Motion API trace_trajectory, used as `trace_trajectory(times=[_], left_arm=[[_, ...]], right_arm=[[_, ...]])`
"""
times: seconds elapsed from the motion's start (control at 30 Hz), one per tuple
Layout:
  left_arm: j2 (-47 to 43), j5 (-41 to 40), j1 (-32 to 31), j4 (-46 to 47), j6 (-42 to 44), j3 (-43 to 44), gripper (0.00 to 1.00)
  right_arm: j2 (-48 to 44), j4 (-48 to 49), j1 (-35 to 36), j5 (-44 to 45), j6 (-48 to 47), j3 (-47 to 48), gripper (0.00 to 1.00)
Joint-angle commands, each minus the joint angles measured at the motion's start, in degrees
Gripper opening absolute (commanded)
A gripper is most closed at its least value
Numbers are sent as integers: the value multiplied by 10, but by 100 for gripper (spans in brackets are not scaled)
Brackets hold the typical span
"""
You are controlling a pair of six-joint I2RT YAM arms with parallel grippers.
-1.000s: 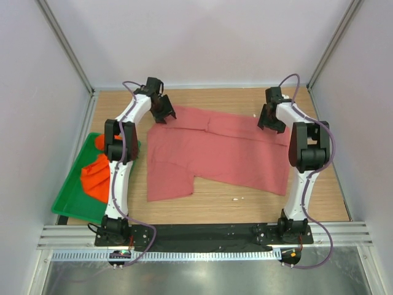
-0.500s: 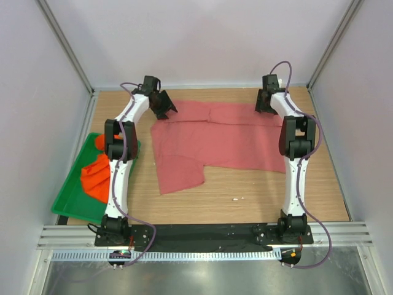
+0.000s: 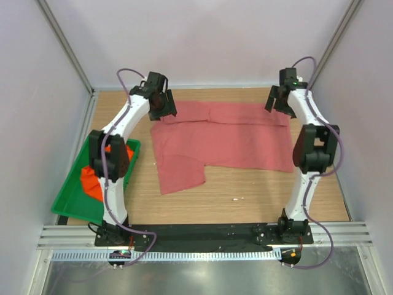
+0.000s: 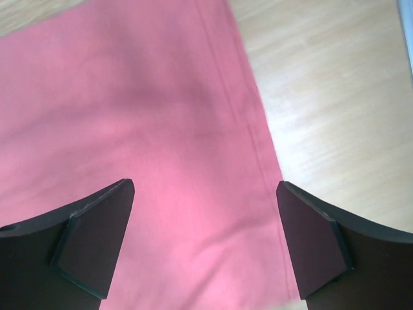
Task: Fold and stack the t-shirts
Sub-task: Fold the tshirt
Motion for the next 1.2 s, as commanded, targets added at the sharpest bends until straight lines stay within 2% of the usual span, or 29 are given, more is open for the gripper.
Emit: trace_trajectory(times=[0.0, 0.03, 0.07, 0.13, 0.17, 0.23, 0.3, 0.4, 0.7, 0.93, 1.17], left_arm=[[-144, -66, -12, -48, 53, -75, 66], [-170, -58, -14, -50, 53, -106, 64], [-216, -54, -16, -51, 48, -174, 62], [-262, -45, -22, -51, 38, -239, 59], [-281, -43, -22, -51, 18, -305, 59], [-335, -36, -23, -45, -1, -364, 57], [-365, -18, -31, -38, -24, -426, 53], [-373, -28, -46, -35, -47, -469, 52], [-331, -6, -51, 50, -142, -548, 52], [-292, -45, -77, 65, -172, -536, 46], [-263, -90, -117, 47, -200, -544, 44]], right_arm=[[-156, -25, -8, -51, 57, -98, 100], [-175, -27, -7, -82, 69, -125, 100], [-201, -25, -7, -96, 85, -151, 99], [-267, -11, -7, -116, 108, -232, 97], [-289, -4, -7, -122, 114, -258, 91], [-355, 10, -7, -130, 127, -325, 85], [-402, 22, -7, -157, 135, -390, 73], [-480, 38, -5, -188, 145, -457, 66], [-575, -6, -1, -184, 127, -522, 67], [-579, -10, 5, -181, 128, -526, 66], [-566, -3, 6, -168, 124, -519, 67]])
